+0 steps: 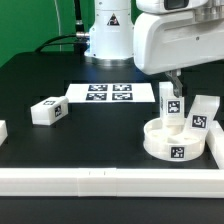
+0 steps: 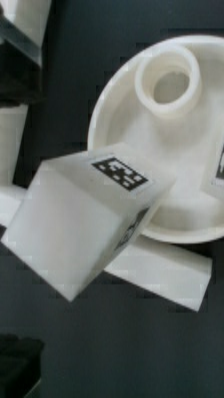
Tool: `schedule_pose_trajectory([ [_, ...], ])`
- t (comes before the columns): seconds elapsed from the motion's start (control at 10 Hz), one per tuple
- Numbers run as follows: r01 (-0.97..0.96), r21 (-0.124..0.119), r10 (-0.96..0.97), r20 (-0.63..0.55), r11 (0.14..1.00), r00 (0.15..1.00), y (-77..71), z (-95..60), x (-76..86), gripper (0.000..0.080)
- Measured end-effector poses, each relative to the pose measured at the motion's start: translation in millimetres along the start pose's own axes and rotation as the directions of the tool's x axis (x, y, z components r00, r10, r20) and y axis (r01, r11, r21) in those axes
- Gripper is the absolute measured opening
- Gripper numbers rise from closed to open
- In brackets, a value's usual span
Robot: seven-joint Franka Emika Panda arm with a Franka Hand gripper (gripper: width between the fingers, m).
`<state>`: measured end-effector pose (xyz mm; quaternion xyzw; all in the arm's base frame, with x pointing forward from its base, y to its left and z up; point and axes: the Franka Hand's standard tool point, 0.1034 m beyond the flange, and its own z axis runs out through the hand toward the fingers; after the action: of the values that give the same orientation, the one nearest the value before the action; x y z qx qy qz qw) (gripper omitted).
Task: Assemble stool
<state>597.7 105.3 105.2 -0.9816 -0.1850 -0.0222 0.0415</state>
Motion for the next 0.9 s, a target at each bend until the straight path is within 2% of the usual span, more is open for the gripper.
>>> schedule_pose_trajectory([
  [0.2,0.080,-0.003,-0.080,0.002,0.997,0.997,1.4,0.4,-0.5,0.0649],
  [0.4,0.333,-0.037,-0.332,0.016,0.942,0.943,1.3,6.5,0.9,0.0649],
  [0.9,0.594,-0.043,-0.591,0.071,0.803,0.804,6.9,18.1,-4.6,0.0649],
])
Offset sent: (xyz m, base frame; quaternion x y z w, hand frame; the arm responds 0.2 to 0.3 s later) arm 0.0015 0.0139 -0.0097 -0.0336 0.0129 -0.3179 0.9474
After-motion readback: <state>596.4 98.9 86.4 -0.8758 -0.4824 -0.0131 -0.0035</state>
